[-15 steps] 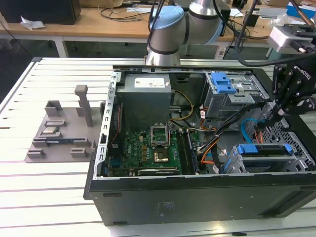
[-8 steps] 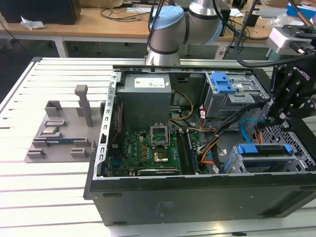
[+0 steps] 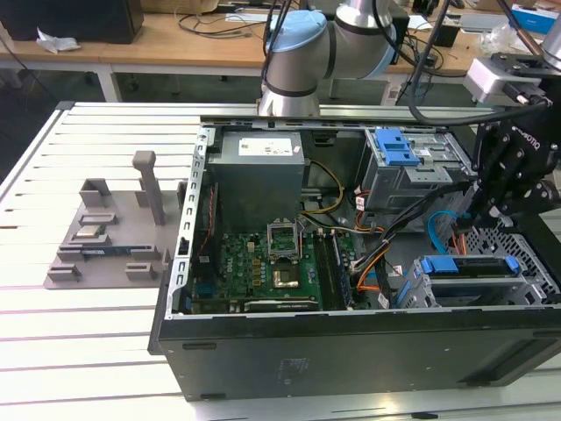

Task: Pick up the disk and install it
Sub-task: 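Insert the first disk wire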

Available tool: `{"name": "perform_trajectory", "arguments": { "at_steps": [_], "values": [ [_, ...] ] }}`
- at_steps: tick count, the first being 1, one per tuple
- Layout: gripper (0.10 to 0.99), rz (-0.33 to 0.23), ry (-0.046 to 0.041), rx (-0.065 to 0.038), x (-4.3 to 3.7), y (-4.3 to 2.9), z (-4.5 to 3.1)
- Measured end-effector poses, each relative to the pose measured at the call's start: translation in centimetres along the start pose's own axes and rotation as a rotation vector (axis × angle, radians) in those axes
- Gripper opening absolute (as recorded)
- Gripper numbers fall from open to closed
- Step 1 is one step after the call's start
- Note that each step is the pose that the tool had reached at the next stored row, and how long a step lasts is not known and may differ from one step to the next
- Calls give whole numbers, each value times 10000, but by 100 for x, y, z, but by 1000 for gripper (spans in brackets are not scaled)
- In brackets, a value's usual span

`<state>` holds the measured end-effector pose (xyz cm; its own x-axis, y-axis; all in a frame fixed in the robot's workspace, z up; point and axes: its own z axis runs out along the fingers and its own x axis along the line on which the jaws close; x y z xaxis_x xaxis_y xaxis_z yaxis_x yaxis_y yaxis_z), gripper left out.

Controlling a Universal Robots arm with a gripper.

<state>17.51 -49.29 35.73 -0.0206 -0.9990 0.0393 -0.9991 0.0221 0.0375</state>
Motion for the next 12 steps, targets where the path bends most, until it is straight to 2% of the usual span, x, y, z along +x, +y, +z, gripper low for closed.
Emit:
{"name": "perform_trajectory", "arguments": {
  "at_steps": [2, 7, 9, 12],
  "values": [
    [302, 6, 145, 3, 1, 0, 3],
    [290, 6, 167, 4, 0, 0, 2],
    [169, 7, 177, 4, 0, 0, 2],
    [169, 8, 191, 4, 0, 0, 2]
  ]
}}
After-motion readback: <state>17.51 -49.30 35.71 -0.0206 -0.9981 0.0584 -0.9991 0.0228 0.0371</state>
